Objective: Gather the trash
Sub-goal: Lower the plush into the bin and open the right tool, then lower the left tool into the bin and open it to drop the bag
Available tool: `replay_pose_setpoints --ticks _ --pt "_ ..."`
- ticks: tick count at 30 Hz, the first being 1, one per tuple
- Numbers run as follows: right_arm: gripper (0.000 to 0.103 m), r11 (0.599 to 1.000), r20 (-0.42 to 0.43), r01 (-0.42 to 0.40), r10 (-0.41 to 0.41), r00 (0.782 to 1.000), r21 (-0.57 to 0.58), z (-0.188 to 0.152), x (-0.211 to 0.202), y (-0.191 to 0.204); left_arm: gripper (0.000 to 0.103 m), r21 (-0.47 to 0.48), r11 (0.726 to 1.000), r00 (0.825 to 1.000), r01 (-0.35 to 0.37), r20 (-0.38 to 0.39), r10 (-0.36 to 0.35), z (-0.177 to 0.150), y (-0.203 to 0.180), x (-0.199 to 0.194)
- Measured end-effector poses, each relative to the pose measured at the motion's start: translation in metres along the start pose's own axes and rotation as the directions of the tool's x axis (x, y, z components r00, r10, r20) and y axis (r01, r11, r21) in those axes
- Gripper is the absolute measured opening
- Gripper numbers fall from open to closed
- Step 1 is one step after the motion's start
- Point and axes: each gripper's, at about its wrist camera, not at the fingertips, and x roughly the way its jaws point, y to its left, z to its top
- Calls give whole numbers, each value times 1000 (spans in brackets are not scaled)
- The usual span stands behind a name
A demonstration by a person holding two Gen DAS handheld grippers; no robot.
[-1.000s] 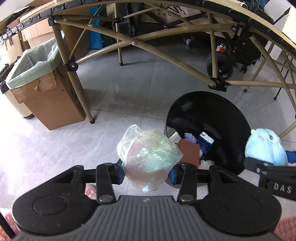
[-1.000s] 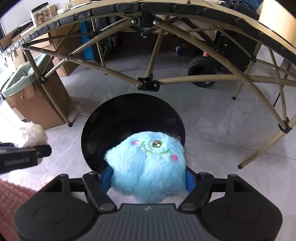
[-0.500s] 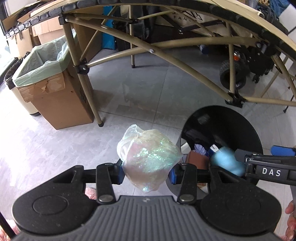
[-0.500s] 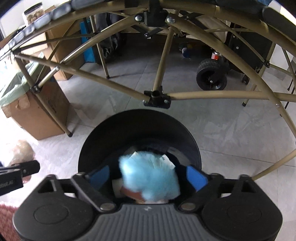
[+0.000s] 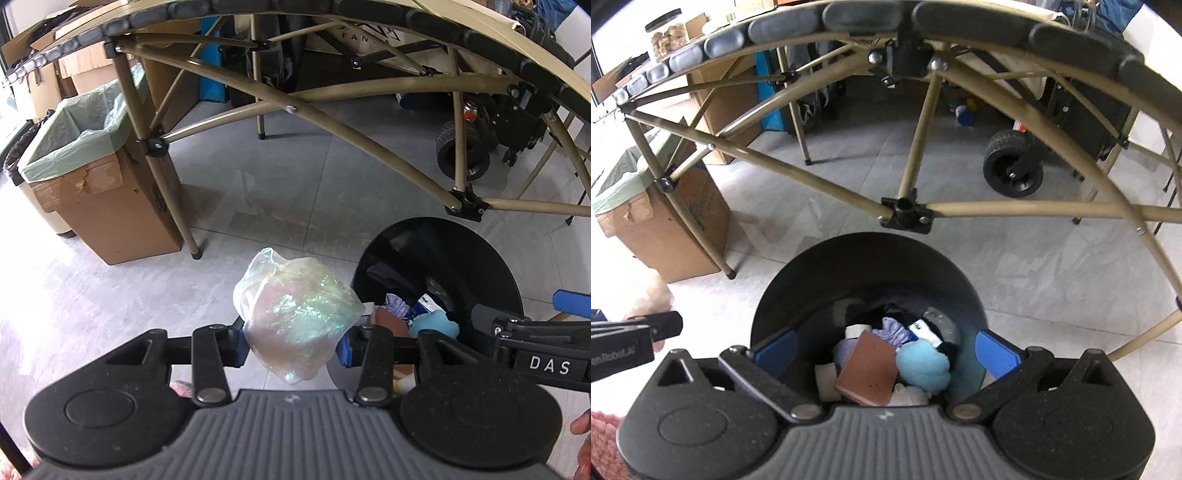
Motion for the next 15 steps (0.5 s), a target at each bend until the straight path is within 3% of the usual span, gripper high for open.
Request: replay_pose_setpoints --ticks 15 --pt "103 975 9 136 -139 990 178 -9 -28 -77 44 109 991 997 81 4 -82 16 -78 11"
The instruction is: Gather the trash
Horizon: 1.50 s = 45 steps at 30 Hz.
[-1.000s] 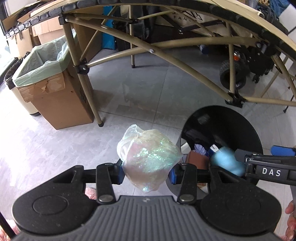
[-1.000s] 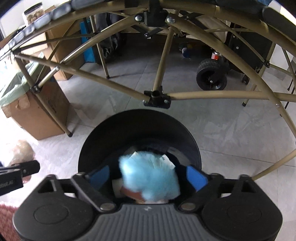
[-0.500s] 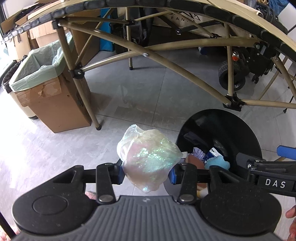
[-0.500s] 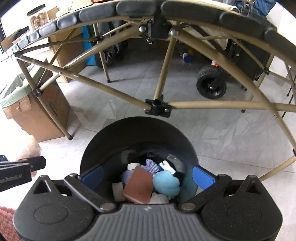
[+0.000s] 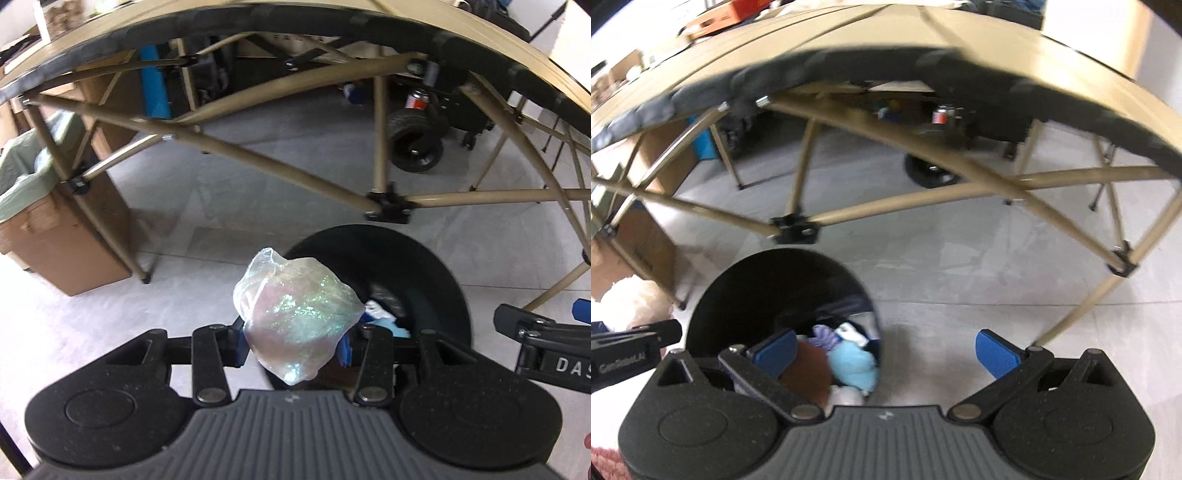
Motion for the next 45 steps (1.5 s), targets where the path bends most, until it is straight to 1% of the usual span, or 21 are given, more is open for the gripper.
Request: replay_pose_setpoints --ticks 4,8,12,16,17,19,20,21,22,23,24,31,37,41,45 --pt "103 998 6 28 -28 1000 53 -2 -4 -26 44 33 999 1000 15 -10 -14 3 -24 8" --pt "103 994 6 46 -47 999 101 -4 -7 -45 44 68 997 999 20 -30 -18 0 -44 18" --pt "103 990 1 40 -41 999 135 -6 -5 -50 44 92 995 998 29 -54 -24 -5 -57 26" --pt "103 991 3 32 -32 999 134 -6 -6 -47 44 105 994 999 22 -48 -17 -8 -60 27" --pt "103 991 4 29 -30 1000 133 -6 -6 -47 46 107 994 999 19 -46 -14 -8 -60 27" --pt "103 990 7 28 -29 1000 135 -6 -7 -47 52 105 994 999 13 -42 -8 -8 -58 26" --pt "103 990 8 28 -29 1000 137 -6 -7 -46 63 105 994 999 14 -44 -9 -8 -58 26" --pt "103 990 8 28 -30 1000 139 -6 -7 -47 77 103 995 999 13 -46 -8 -7 -57 27" --pt "103 990 9 28 -29 1000 140 -5 -7 -46 84 99 995 999 14 -47 -9 -7 -56 27" --pt "103 990 9 27 -29 1000 140 -5 -8 -46 96 91 996 999 15 -47 -11 -7 -54 27" --pt "103 990 8 26 -28 1000 139 -5 -7 -46 103 85 996 999 16 -44 -12 -7 -53 26" --pt "103 991 6 17 -18 1000 134 -4 -6 -42 103 82 997 999 -4 -46 8 -5 -46 26" --pt "103 992 15 1 -3 1000 125 -4 -8 -38 103 81 997 1000 -6 -18 7 -6 -44 18" --pt "103 992 30 -24 21 999 127 -6 -15 -36 103 66 998 1000 4 25 -6 -9 -38 3" --pt "103 992 78 -53 44 996 113 -11 -38 -31 103 64 998 994 4 108 -11 -17 -29 -29"
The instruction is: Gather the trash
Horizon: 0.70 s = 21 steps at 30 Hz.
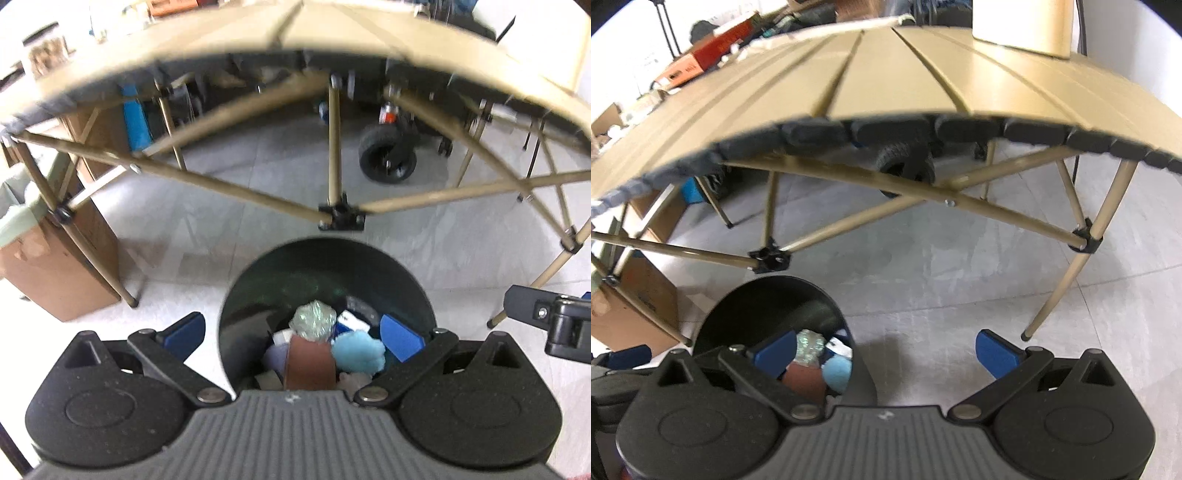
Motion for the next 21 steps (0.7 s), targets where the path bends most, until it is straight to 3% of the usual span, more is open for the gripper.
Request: replay_pose_setpoints --ticks 5,11,17,21 --pt "103 997 88 -61 64 994 -36 -10 -48 12 103 -4 1000 996 5 93 -4 -2 11 -53" --pt "103 981 169 -168 183 968 -100 -36 -126 25 103 22 1000 977 19 212 -23 -17 29 -136" --pt "103 967 270 -190 231 935 -168 -69 -209 37 103 76 996 958 39 279 -59 -46 39 -205" --pt "103 971 290 -163 210 934 -177 -90 -250 39 103 91 993 954 76 283 -99 -68 47 -237"
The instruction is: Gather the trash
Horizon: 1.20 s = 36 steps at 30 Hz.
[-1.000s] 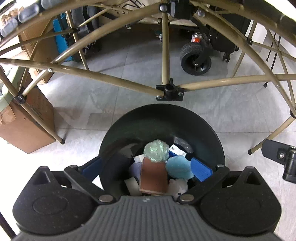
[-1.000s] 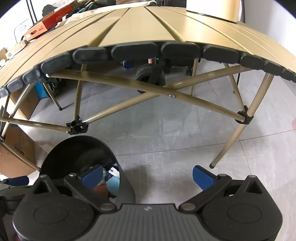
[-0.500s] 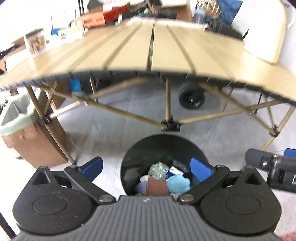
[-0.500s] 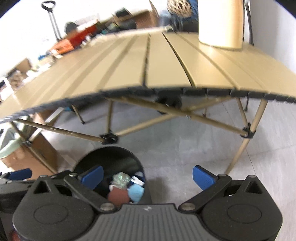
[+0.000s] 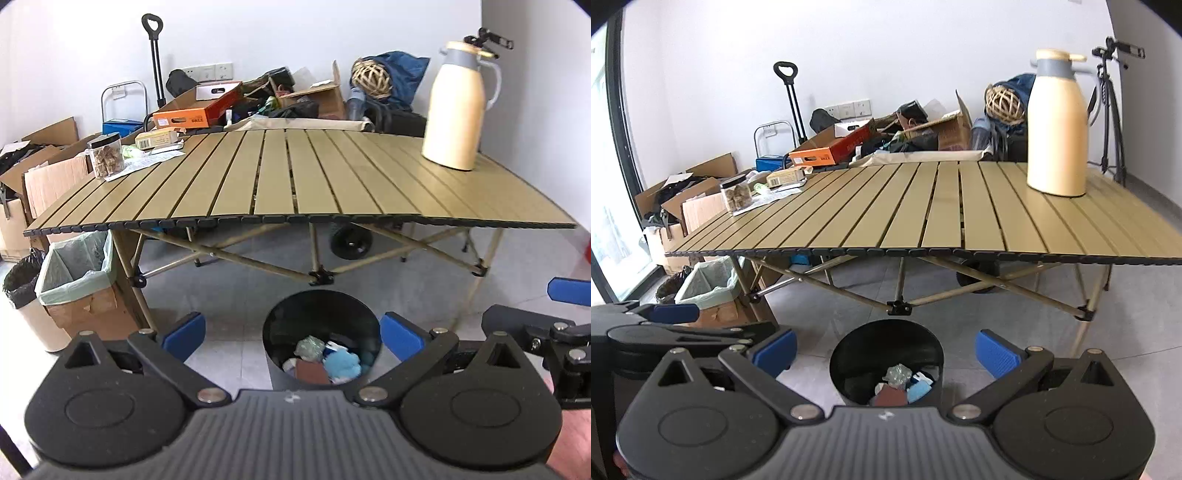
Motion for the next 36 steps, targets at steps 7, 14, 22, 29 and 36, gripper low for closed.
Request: replay_pose_setpoints --ticks 7,14,22,29,36 --pt "103 1000 26 -10 9 1000 17 -11 -55 11 103 12 1000 998 29 50 -29 -28 2 -50" --pt "103 1000 -1 28 -28 1000 -8 -23 -79 20 103 -4 999 997 32 70 -31 -44 7 -76" --pt "103 998 3 57 -57 998 -12 -29 -94 23 103 9 999 995 35 97 -36 -50 5 -96" --pt "103 999 17 47 -47 999 -15 -29 -100 25 103 16 999 994 33 106 -34 -52 3 -103" --pt "103 999 19 44 -44 999 -18 -29 -100 25 103 19 999 994 34 107 -36 -52 3 -105"
